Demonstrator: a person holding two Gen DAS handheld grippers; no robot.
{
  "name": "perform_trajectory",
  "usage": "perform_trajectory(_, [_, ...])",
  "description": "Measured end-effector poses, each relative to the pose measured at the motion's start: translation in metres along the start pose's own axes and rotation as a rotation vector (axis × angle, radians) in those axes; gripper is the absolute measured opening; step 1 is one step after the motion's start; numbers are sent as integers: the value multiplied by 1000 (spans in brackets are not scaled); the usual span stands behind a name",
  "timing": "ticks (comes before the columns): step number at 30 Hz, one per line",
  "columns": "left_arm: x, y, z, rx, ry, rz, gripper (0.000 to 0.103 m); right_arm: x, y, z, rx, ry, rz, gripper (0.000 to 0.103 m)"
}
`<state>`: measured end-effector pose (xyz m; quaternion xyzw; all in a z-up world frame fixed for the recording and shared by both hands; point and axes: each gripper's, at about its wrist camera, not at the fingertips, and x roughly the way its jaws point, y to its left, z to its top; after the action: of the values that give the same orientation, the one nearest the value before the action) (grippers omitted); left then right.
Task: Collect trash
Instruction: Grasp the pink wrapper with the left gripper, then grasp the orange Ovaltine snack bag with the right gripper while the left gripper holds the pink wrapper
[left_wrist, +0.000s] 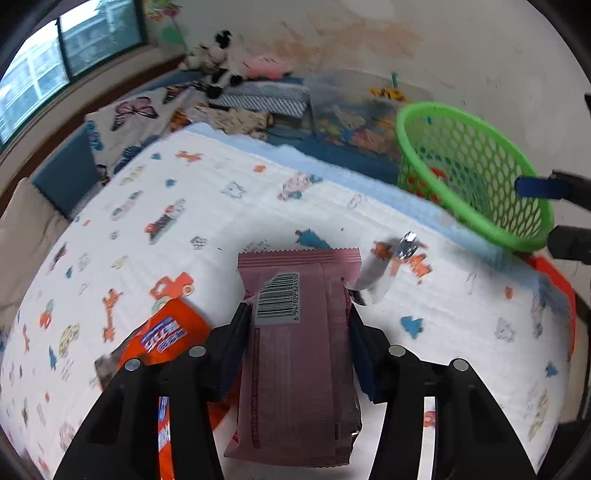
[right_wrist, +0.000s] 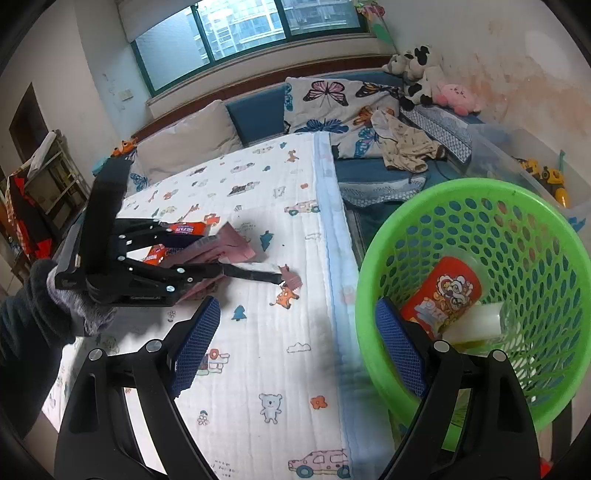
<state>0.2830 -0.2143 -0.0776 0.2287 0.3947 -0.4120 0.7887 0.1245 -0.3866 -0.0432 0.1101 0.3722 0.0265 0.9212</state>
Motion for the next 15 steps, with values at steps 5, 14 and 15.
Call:
perform_trajectory(5, [-39, 4, -14, -118, -78, 42, 48, -2, 5, 1, -11, -5, 6, 85])
perform_trajectory(14, [-113, 43, -56, -351, -175, 174, 47, 23, 36, 10, -47, 31, 59, 85])
perform_trajectory(15, [-124, 47, -62, -369, -184, 200, 47, 27, 40, 11, -47, 38, 67, 85])
